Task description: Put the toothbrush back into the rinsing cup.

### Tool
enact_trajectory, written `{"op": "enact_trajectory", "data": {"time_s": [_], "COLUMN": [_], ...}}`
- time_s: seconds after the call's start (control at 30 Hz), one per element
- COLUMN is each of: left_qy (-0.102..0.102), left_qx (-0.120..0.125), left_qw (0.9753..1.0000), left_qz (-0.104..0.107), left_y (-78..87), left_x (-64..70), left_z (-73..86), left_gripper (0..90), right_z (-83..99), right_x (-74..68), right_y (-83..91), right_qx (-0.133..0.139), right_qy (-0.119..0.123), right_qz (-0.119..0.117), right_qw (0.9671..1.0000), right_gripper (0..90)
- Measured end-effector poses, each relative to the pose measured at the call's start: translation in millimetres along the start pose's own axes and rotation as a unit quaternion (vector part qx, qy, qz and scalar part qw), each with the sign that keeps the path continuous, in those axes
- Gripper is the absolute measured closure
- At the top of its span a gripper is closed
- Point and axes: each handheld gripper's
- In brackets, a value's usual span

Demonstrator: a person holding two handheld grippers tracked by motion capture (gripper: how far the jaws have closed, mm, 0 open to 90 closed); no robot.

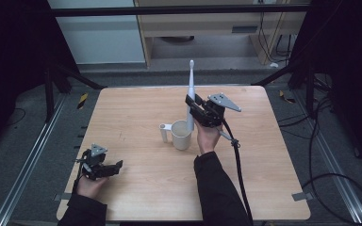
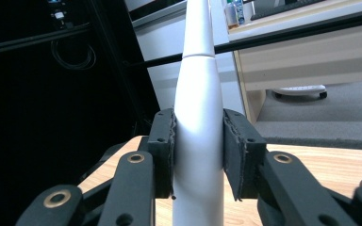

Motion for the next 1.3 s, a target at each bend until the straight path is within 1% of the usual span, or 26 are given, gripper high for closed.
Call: {"op": "enact_trajectory", "data": {"time_s": [0.13, 0.2, 0.3, 0.43, 0.5, 0.6, 0.73, 0.77, 0.83, 0.9, 0.93, 1.07, 1.23, 1.3], "left_qy": [-0.001, 0.0, -0.001, -0.001, -0.001, -0.001, -0.001, -0.001, -0.001, -0.002, -0.002, -0.001, -0.002, -0.002], "left_qx": [0.0, 0.0, 0.0, 0.0, 0.0, 0.0, 0.0, 0.0, -0.001, -0.001, -0.001, -0.001, -0.001, -0.001], "left_qw": [1.0, 1.0, 1.0, 1.0, 1.0, 1.0, 1.0, 1.0, 1.0, 1.0, 1.0, 1.0, 1.0, 1.0], "left_qz": [0.0, 0.0, 0.0, 0.0, 0.0, 0.0, 0.0, 0.0, 0.0, 0.0, 0.0, 0.0, 0.0, 0.0], "left_y": [-0.1, -0.1, 0.1, 0.1, 0.2, 0.1, 0.1, 0.1, 0.0, -0.1, -0.2, -0.1, 0.1, 0.2], "left_x": [0.0, -0.1, -0.1, -0.1, -0.2, -0.2, -0.3, -0.3, -0.2, 0.0, 0.0, 0.0, 0.1, 0.2], "left_z": [0.0, 0.0, 0.0, 0.1, 0.1, 0.1, 0.2, 0.2, 0.1, 0.1, 0.1, 0.1, 0.2, 0.2], "left_gripper": [21.1, 21.1, 21.1, 21.1, 21.1, 21.1, 21.1, 21.1, 21.1, 21.1, 21.1, 21.1, 21.1, 21.1], "right_z": [5.1, 8.3, 12.7, 19.7, 23.6, 29.0, 35.0, 36.2, 38.5, 41.1, 42.6, 46.9, 49.7, 51.1], "right_x": [-0.5, -0.7, -1.6, -3.5, -4.6, -6.5, -8.8, -8.5, -7.4, -6.6, -6.0, -4.4, -3.8, -4.3], "right_y": [-7.8, -11.8, -17.0, -24.6, -27.7, -31.8, -35.6, -36.0, -36.0, -35.9, -35.8, -35.2, -35.6, -34.9], "right_qx": [-0.003, -0.006, -0.013, -0.025, -0.034, -0.05, -0.07, -0.073, -0.078, -0.087, -0.091, -0.103, -0.137, -0.147], "right_qy": [-0.006, -0.013, -0.015, -0.012, -0.005, -0.001, 0.011, 0.013, 0.008, 0.006, 0.01, 0.011, 0.021, 0.029], "right_qz": [0.002, 0.001, 0.001, 0.001, 0.007, 0.005, 0.007, 0.007, 0.007, 0.008, 0.008, 0.009, 0.012, 0.013], "right_qw": [1.0, 0.9999, 0.9998, 0.9996, 0.9994, 0.9987, 0.9975, 0.9972, 0.9969, 0.9961, 0.9957, 0.9946, 0.9903, 0.9887], "right_gripper": [66.9, 66.9, 66.9, 66.8, 66.8, 66.8, 66.7, 66.7, 66.6, 66.6, 66.6, 66.5, 66.4, 66.4]}}
Point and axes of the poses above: each handheld gripper's, and its own axes: y roughly backward along the jaws, z roughly out of its underside, x roughly to its right, and after that the axes turned 2 degrees about -z, right-handed
